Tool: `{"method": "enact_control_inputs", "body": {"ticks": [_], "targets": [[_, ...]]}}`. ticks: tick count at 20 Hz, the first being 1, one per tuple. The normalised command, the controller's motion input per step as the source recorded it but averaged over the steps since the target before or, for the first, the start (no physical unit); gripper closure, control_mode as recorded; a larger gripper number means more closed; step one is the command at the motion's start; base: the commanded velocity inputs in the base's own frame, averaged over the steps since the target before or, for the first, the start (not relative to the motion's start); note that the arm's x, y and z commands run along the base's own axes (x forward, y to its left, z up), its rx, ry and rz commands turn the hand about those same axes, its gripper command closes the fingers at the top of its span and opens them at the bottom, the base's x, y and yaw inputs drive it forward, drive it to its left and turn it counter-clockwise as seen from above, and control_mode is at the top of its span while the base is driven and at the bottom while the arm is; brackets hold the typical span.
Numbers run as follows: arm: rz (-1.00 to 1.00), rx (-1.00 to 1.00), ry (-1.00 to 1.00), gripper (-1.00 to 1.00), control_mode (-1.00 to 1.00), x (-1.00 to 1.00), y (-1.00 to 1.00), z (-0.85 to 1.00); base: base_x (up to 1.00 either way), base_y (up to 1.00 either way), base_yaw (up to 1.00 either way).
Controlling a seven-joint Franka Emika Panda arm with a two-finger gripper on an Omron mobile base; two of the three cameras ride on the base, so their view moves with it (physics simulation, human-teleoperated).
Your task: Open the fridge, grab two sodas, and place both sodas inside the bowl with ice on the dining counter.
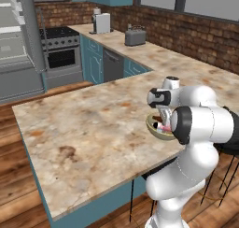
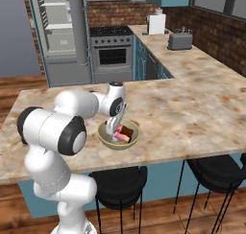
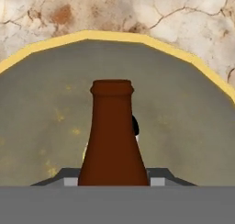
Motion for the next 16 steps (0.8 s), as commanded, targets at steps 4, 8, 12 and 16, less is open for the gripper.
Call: {"method": "enact_control_inputs", "body": {"ticks": [4, 8, 12, 16], "targets": [[0.1, 0.0, -0.02, -1.0, -1.0, -0.34, 0.0, -0.02, 0.0, 0.0, 0.0], [0.05, 0.0, -0.01, -1.0, -1.0, -0.28, 0.0, 0.04, 0.0, 0.0, 0.0], [0.03, 0.0, 0.0, -1.0, -1.0, -0.16, 0.05, 0.26, 0.0, 0.0, 0.0], [0.04, 0.0, -0.05, -1.0, -1.0, -0.26, 0.07, 0.68, 0.0, 0.0, 0.0]]}}
